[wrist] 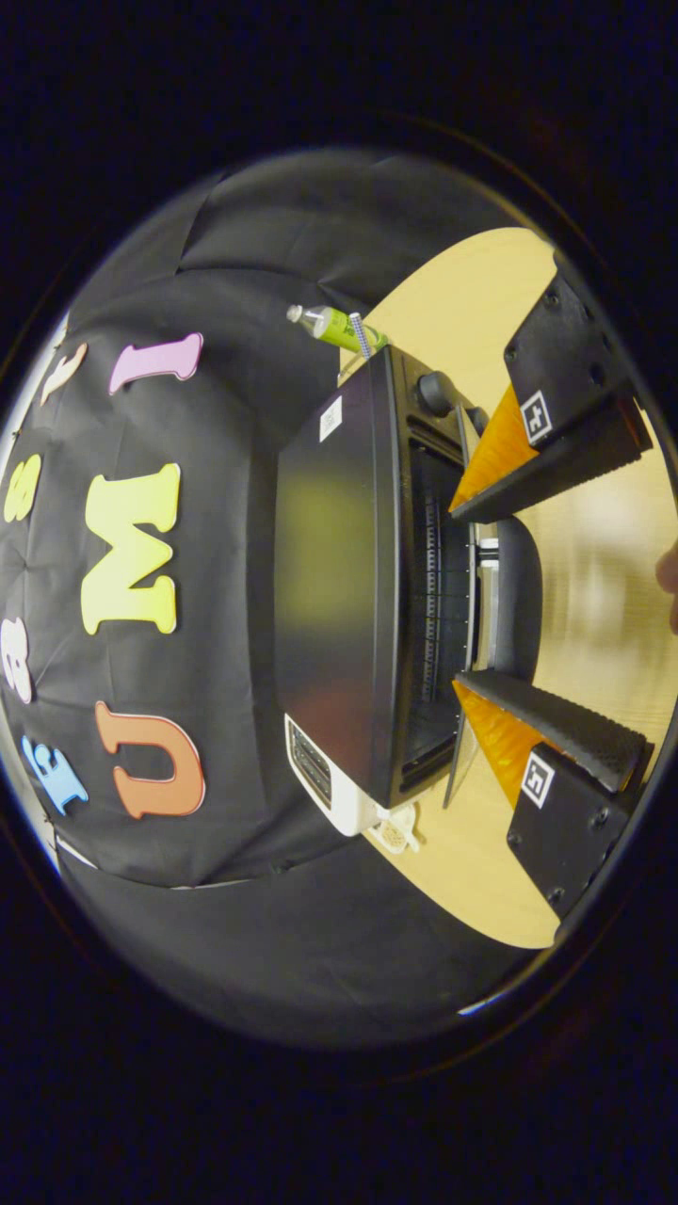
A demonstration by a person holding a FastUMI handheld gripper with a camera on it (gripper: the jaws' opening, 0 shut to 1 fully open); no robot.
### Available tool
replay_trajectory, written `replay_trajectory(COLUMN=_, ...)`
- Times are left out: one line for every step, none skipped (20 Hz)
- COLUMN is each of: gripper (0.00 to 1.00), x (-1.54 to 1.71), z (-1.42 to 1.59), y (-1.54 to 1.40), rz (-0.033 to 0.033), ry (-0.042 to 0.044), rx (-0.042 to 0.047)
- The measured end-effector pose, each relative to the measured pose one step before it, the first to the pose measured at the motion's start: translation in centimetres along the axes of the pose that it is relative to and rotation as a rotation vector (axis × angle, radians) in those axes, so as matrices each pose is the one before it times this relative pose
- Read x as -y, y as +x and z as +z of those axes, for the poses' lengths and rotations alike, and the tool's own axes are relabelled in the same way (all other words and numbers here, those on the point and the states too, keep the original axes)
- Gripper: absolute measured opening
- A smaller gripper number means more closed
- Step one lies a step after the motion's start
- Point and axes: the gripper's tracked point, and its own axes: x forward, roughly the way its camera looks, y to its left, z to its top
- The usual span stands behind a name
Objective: Open the toaster oven, put the food inside, and close the toaster oven door.
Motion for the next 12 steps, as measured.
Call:
replay_trajectory(gripper=1.00, x=-0.068, z=-0.674, y=-0.405, rz=0.00000, ry=-0.00232, rx=-0.01063)
replay_trajectory(gripper=1.00, x=0.020, z=-0.664, y=-0.363, rz=0.00363, ry=-0.00255, rx=-0.01078)
replay_trajectory(gripper=1.00, x=-0.049, z=-0.789, y=-0.404, rz=0.00819, ry=0.00335, rx=-0.01153)
replay_trajectory(gripper=1.00, x=-0.029, z=-0.784, y=-0.415, rz=0.00976, ry=0.00362, rx=-0.01308)
replay_trajectory(gripper=1.00, x=0.184, z=-1.180, y=-0.062, rz=0.00703, ry=0.00118, rx=-0.02557)
replay_trajectory(gripper=1.00, x=0.008, z=-0.595, y=-0.462, rz=0.01130, ry=-0.00042, rx=-0.00108)
replay_trajectory(gripper=1.00, x=-0.192, z=-1.130, y=0.020, rz=0.00761, ry=-0.00593, rx=-0.02033)
replay_trajectory(gripper=1.00, x=0.011, z=-0.643, y=-0.117, rz=0.00217, ry=-0.00754, rx=-0.00710)
replay_trajectory(gripper=1.00, x=0.109, z=-0.659, y=-0.100, rz=0.00080, ry=-0.00749, rx=-0.01810)
replay_trajectory(gripper=1.00, x=0.002, z=-0.989, y=0.029, rz=0.00224, ry=0.00383, rx=-0.02068)
replay_trajectory(gripper=1.00, x=-0.038, z=-0.965, y=0.039, rz=0.00506, ry=0.01318, rx=-0.02569)
replay_trajectory(gripper=1.00, x=0.036, z=-1.123, y=0.120, rz=0.00391, ry=0.01149, rx=-0.03533)
